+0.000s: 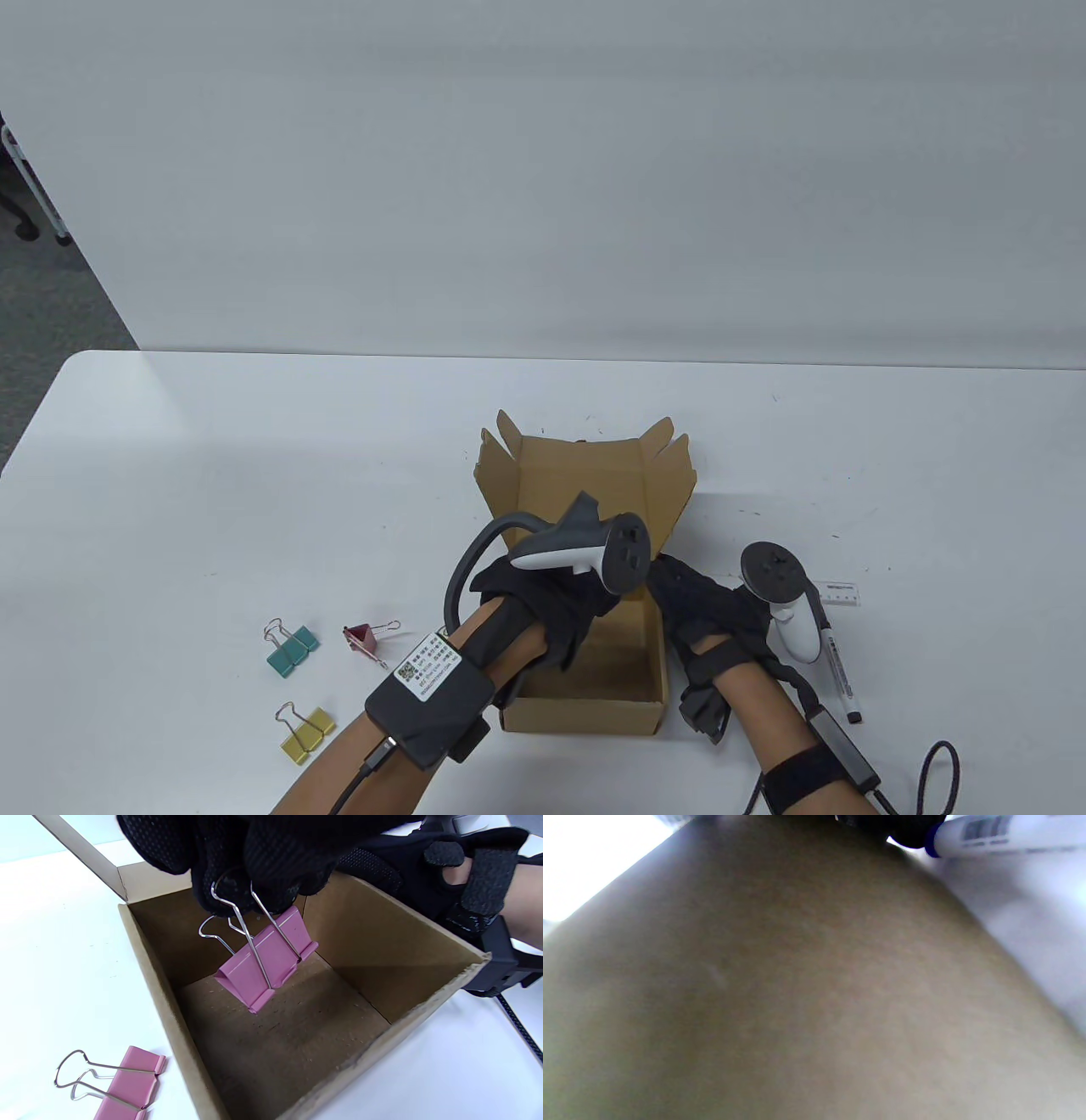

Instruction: Open four flaps of mailer box and unpack office supplies

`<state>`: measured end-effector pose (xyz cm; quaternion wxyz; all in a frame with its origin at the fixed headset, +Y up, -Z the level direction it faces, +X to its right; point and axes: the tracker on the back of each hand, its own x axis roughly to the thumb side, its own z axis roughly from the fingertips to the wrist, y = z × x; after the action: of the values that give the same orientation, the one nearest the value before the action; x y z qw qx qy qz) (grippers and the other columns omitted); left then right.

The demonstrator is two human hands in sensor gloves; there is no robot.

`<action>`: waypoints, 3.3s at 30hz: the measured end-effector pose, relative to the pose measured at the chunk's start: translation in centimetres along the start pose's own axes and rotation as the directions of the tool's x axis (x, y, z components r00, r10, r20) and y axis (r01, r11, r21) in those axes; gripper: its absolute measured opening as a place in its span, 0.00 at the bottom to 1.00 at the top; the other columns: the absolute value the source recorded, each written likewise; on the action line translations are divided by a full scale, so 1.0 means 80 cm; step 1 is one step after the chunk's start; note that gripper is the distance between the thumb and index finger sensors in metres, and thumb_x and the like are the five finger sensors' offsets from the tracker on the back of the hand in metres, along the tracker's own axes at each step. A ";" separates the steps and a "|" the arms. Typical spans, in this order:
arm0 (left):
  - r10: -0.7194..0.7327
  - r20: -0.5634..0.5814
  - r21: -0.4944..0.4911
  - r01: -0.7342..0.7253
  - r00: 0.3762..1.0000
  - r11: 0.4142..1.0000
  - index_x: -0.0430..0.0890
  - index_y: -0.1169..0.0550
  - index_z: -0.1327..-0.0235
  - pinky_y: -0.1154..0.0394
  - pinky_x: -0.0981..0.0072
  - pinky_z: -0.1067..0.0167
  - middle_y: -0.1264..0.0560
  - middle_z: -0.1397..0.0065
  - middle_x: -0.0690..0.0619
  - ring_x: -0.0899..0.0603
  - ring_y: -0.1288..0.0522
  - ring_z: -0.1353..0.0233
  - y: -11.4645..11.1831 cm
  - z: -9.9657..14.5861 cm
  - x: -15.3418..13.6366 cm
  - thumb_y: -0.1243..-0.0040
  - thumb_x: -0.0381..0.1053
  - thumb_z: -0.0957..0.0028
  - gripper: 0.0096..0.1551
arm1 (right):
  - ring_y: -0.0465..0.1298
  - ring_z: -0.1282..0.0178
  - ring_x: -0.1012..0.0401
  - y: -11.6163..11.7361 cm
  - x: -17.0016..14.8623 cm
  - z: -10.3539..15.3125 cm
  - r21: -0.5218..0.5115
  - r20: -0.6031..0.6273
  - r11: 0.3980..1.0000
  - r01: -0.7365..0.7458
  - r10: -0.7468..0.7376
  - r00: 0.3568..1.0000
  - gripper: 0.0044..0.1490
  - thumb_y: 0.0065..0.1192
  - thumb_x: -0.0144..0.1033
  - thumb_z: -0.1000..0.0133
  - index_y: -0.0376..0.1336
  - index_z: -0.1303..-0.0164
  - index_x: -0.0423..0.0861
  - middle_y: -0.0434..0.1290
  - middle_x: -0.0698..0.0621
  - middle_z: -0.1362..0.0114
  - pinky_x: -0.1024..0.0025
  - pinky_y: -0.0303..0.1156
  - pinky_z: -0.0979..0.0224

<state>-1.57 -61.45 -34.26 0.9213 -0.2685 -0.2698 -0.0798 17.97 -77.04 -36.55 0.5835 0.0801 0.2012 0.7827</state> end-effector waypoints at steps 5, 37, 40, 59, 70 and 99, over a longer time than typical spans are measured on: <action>0.006 -0.008 0.016 -0.005 1.000 1.000 0.55 0.27 0.23 0.32 0.39 0.27 0.23 0.26 0.48 0.38 0.21 0.32 0.003 0.011 -0.005 0.35 0.38 0.36 0.28 | 0.57 0.25 0.32 0.000 0.000 0.000 0.000 0.000 1.000 0.000 0.000 1.000 0.46 0.46 0.61 0.33 0.51 0.18 0.37 0.55 0.33 0.18 0.34 0.49 0.27; 0.125 -0.165 0.013 -0.125 0.978 0.992 0.55 0.27 0.23 0.32 0.39 0.27 0.23 0.26 0.48 0.40 0.20 0.33 -0.089 0.090 -0.118 0.35 0.38 0.36 0.28 | 0.57 0.25 0.32 0.001 -0.001 0.000 -0.017 0.019 1.000 0.002 -0.001 1.000 0.46 0.46 0.61 0.33 0.51 0.18 0.37 0.55 0.34 0.18 0.34 0.49 0.27; 0.138 -0.176 -0.008 -0.141 0.975 0.990 0.55 0.27 0.23 0.31 0.39 0.28 0.23 0.26 0.48 0.38 0.21 0.33 -0.108 0.087 -0.126 0.35 0.38 0.36 0.28 | 0.57 0.25 0.32 0.001 -0.002 0.001 -0.018 0.019 1.000 0.002 -0.001 1.000 0.46 0.46 0.61 0.33 0.51 0.18 0.37 0.55 0.33 0.18 0.34 0.49 0.27; 0.192 -0.193 -0.072 -0.209 0.962 0.975 0.55 0.27 0.24 0.31 0.39 0.28 0.23 0.26 0.48 0.40 0.20 0.33 -0.181 0.061 -0.147 0.35 0.38 0.36 0.27 | 0.57 0.25 0.32 0.001 -0.002 0.001 -0.018 0.019 1.000 0.002 -0.001 1.000 0.46 0.46 0.61 0.33 0.51 0.18 0.37 0.55 0.33 0.18 0.34 0.49 0.27; 0.198 -0.198 -0.070 -0.216 0.960 0.974 0.55 0.26 0.25 0.31 0.40 0.28 0.22 0.26 0.48 0.40 0.20 0.33 -0.191 0.056 -0.148 0.35 0.38 0.36 0.26 | 0.57 0.25 0.32 0.001 -0.002 0.001 -0.018 0.019 1.000 0.002 -0.001 1.000 0.46 0.46 0.61 0.34 0.51 0.18 0.37 0.55 0.34 0.18 0.34 0.49 0.27; 0.386 -0.241 0.504 -0.225 0.890 0.834 0.62 0.48 0.11 0.51 0.23 0.22 0.54 0.05 0.45 0.27 0.53 0.09 -0.123 0.115 -0.174 0.37 0.65 0.35 0.46 | 0.28 0.16 0.37 -0.055 0.107 0.128 -0.296 -0.237 0.598 -0.745 0.709 0.664 0.48 0.51 0.61 0.33 0.36 0.13 0.53 0.27 0.46 0.11 0.31 0.23 0.27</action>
<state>-20.34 -64.73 -30.80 0.9908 -0.0640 -0.0742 0.0932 22.93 -65.62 -30.01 0.2078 0.0073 0.0281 0.9777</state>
